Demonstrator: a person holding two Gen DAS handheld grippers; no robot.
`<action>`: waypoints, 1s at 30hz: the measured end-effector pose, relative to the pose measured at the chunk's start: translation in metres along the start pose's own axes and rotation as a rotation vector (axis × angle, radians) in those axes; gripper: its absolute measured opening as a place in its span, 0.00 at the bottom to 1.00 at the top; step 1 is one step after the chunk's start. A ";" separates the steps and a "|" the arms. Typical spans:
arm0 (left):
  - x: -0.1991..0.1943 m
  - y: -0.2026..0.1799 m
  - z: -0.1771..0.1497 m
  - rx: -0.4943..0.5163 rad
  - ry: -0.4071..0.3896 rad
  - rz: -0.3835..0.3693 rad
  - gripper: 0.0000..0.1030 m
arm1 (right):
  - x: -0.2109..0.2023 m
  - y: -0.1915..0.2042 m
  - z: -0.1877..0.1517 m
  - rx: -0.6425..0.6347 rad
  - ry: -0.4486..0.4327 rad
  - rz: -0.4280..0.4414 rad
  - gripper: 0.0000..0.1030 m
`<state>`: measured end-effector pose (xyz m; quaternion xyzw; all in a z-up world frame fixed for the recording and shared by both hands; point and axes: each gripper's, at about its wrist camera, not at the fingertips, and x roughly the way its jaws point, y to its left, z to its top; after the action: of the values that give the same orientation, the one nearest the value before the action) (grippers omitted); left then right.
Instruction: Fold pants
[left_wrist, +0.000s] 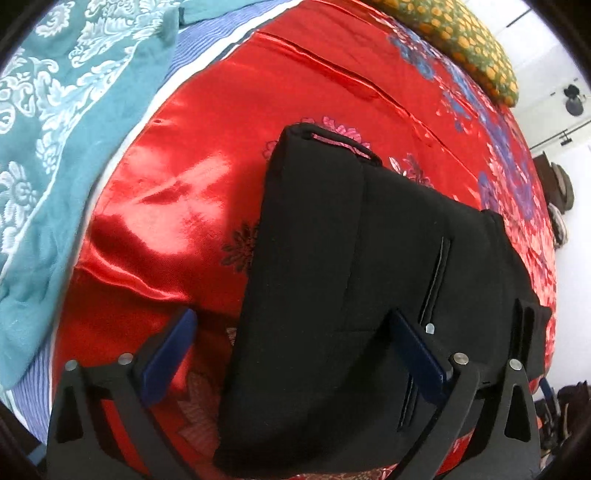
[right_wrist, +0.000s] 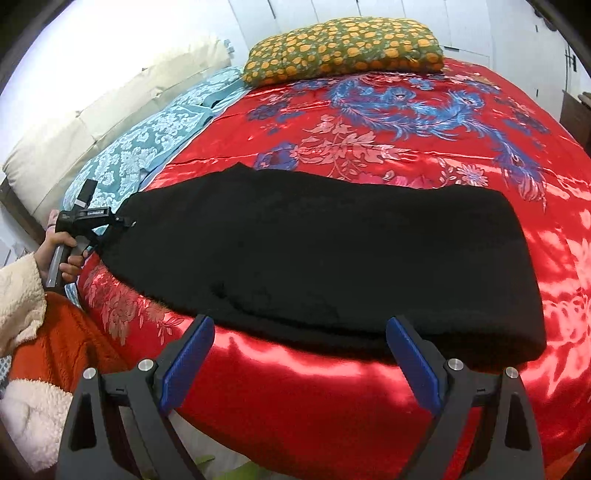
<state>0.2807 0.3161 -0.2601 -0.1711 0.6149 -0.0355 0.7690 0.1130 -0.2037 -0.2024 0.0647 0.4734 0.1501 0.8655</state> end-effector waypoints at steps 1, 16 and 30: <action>0.000 0.000 0.001 0.002 0.001 0.007 0.95 | 0.001 0.000 0.000 -0.002 0.002 0.000 0.91; -0.073 -0.018 -0.017 -0.283 -0.136 -0.366 0.18 | -0.015 -0.022 -0.001 0.065 -0.060 0.001 0.91; -0.068 -0.322 -0.053 0.046 0.047 -0.766 0.07 | -0.087 -0.110 -0.005 0.291 -0.285 -0.054 0.91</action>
<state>0.2636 0.0200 -0.1081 -0.3706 0.5228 -0.3379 0.6893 0.0865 -0.3358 -0.1638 0.1970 0.3643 0.0460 0.9091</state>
